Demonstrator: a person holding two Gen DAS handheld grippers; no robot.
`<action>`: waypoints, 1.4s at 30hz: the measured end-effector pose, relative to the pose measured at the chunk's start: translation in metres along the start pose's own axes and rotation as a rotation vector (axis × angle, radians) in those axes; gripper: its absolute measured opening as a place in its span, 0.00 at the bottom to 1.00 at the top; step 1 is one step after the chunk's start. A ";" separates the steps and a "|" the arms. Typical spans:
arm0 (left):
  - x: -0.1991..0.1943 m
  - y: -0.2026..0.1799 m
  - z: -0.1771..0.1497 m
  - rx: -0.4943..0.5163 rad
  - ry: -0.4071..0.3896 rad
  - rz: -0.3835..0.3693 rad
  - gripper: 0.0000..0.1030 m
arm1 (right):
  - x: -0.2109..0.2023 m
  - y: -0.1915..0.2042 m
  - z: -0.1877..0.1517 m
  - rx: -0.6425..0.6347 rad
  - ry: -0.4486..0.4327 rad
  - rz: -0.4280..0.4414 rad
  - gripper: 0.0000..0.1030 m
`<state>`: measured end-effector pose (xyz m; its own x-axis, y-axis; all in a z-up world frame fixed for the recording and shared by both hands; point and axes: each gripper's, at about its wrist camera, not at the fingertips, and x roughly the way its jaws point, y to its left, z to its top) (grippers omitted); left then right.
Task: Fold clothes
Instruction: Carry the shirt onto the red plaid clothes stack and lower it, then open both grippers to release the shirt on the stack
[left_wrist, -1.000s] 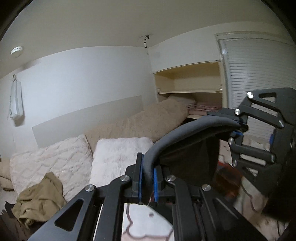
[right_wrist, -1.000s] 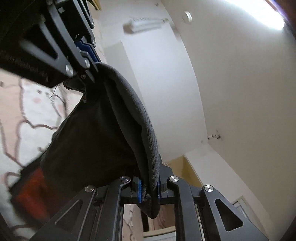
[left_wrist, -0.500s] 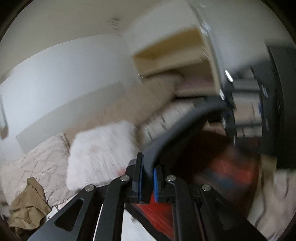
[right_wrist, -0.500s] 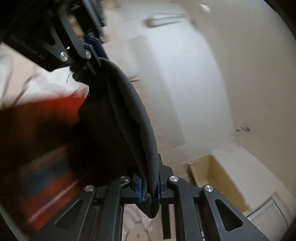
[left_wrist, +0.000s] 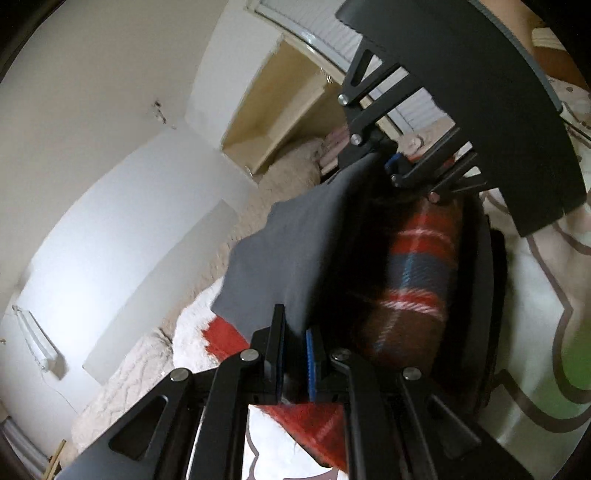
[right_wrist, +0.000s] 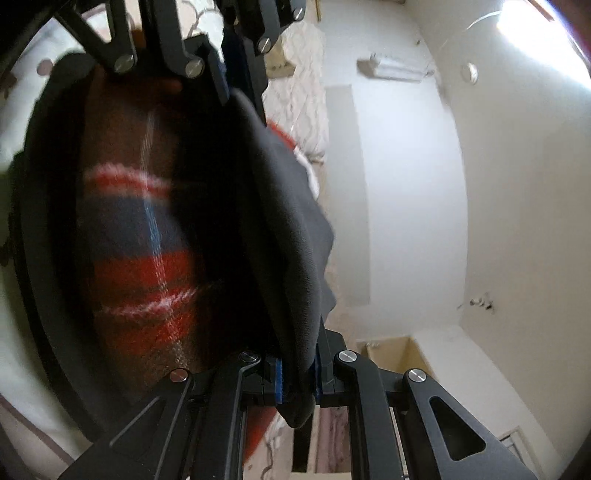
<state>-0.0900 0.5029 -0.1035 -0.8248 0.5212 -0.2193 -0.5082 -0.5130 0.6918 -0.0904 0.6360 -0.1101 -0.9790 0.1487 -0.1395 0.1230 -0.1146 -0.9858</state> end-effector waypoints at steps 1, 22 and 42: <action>-0.006 -0.001 0.001 0.006 -0.017 0.009 0.09 | -0.004 -0.002 0.000 0.005 -0.011 -0.004 0.11; -0.041 0.020 -0.007 -0.057 -0.002 -0.084 0.71 | -0.022 0.013 -0.044 -0.073 0.151 -0.036 0.72; -0.140 0.091 0.008 -0.542 0.034 -0.260 0.98 | -0.115 -0.107 0.012 0.623 0.422 0.020 0.85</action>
<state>-0.0192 0.3887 -0.0047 -0.6591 0.6590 -0.3624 -0.7413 -0.6505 0.1654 0.0068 0.6198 0.0122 -0.8167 0.4903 -0.3042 -0.0979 -0.6373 -0.7644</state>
